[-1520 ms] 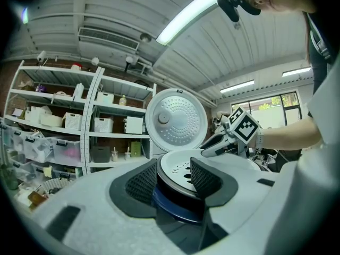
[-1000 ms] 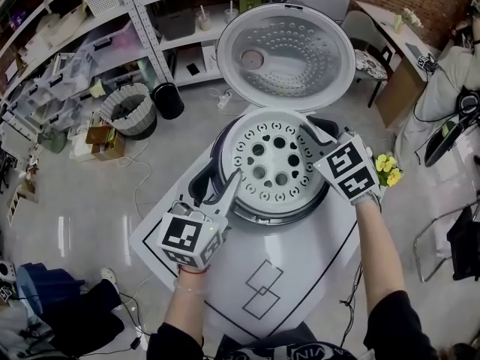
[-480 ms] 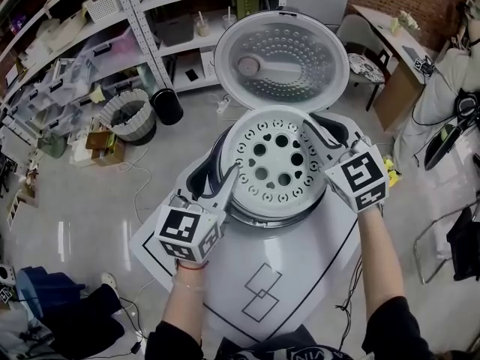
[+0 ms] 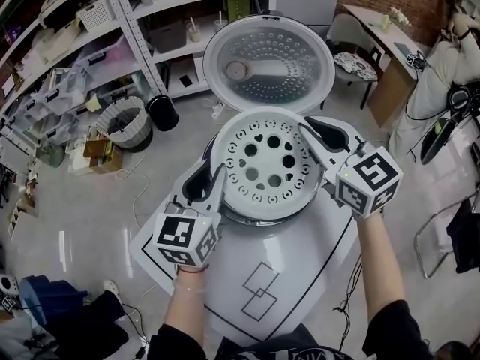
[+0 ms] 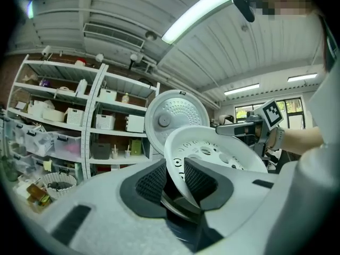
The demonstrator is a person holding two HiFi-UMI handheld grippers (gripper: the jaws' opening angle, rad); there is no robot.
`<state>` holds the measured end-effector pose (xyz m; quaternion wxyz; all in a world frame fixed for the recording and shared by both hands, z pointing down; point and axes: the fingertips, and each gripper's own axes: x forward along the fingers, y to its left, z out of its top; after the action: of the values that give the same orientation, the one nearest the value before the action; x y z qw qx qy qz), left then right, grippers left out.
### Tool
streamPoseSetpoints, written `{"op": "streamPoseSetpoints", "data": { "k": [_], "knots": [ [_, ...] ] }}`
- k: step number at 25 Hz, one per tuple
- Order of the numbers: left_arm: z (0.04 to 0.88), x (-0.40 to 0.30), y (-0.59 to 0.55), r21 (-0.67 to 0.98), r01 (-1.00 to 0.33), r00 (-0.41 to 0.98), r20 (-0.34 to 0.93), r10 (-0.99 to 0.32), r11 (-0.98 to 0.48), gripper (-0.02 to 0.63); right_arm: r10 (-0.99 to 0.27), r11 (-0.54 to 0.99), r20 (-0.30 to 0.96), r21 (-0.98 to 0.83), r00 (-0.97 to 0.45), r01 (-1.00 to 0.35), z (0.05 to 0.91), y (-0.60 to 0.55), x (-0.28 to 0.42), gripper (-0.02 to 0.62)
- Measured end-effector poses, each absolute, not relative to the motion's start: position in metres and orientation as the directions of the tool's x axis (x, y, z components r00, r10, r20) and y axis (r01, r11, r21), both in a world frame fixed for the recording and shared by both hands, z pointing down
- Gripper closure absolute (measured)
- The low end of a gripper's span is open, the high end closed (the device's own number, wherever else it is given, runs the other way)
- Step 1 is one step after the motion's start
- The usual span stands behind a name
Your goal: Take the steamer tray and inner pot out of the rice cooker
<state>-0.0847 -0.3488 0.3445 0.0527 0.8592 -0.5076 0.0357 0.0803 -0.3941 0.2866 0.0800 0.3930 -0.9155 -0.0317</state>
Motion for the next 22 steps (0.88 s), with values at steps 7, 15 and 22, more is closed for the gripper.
{"op": "streamPoseSetpoints", "data": {
  "k": [7, 15, 22],
  "knots": [
    [0.337, -0.083, -0.34, 0.06, -0.887, 0.462, 0.067, -0.884, -0.458, 0.502, -0.739, 0.656, 0.161, -0.045, -0.654, -0.753, 0.31, -0.366, 0.107, 0.537],
    [0.316, -0.08, -0.33, 0.096, -0.895, 0.437, -0.013, -0.9, -0.436, 0.528, -0.799, 0.578, 0.152, -0.07, -0.581, -0.813, 0.319, -0.348, 0.122, 0.532],
    [0.296, -0.081, -0.316, 0.121, -0.903, 0.405, -0.082, -0.911, -0.413, 0.546, -0.808, 0.585, 0.06, -0.04, -0.586, -0.81, 0.292, -0.335, 0.123, 0.543]
  ]
}}
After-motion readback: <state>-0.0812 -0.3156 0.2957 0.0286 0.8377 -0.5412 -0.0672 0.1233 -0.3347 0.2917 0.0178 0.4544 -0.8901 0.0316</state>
